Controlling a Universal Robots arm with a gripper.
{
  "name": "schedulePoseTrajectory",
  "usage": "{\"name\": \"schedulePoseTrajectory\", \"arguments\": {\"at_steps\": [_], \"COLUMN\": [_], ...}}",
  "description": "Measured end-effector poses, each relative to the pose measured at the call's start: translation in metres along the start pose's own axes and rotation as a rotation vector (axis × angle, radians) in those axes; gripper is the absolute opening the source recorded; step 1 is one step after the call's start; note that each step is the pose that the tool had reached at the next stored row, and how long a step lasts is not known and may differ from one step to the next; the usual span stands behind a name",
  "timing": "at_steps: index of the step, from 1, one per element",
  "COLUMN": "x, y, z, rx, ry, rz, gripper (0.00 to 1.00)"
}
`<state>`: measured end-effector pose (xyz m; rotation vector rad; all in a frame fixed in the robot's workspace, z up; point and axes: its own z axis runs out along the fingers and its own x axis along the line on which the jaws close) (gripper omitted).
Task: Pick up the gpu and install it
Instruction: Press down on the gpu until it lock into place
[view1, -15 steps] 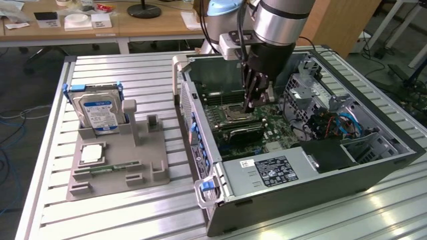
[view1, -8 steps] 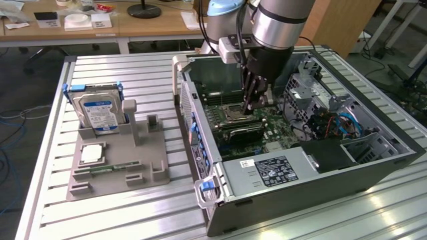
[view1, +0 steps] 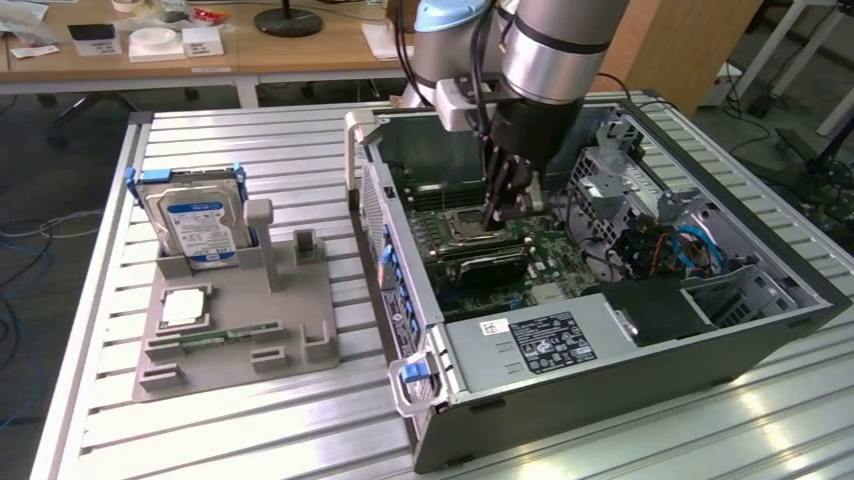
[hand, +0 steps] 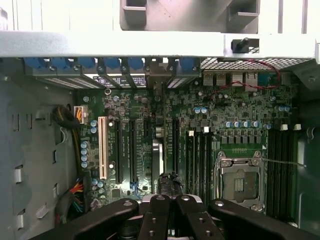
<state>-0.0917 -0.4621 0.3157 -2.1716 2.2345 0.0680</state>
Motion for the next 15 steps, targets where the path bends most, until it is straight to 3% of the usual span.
{"name": "schedulePoseTrajectory", "arguments": {"at_steps": [10,15], "x": [0.001,0.0], "y": [-0.0007,-0.0008], "z": [0.018,0.0196], "rx": [0.0,0.0], "ry": [-0.0017,-0.0021], "rz": [0.0,0.0], "gripper": [0.11,0.11]}}
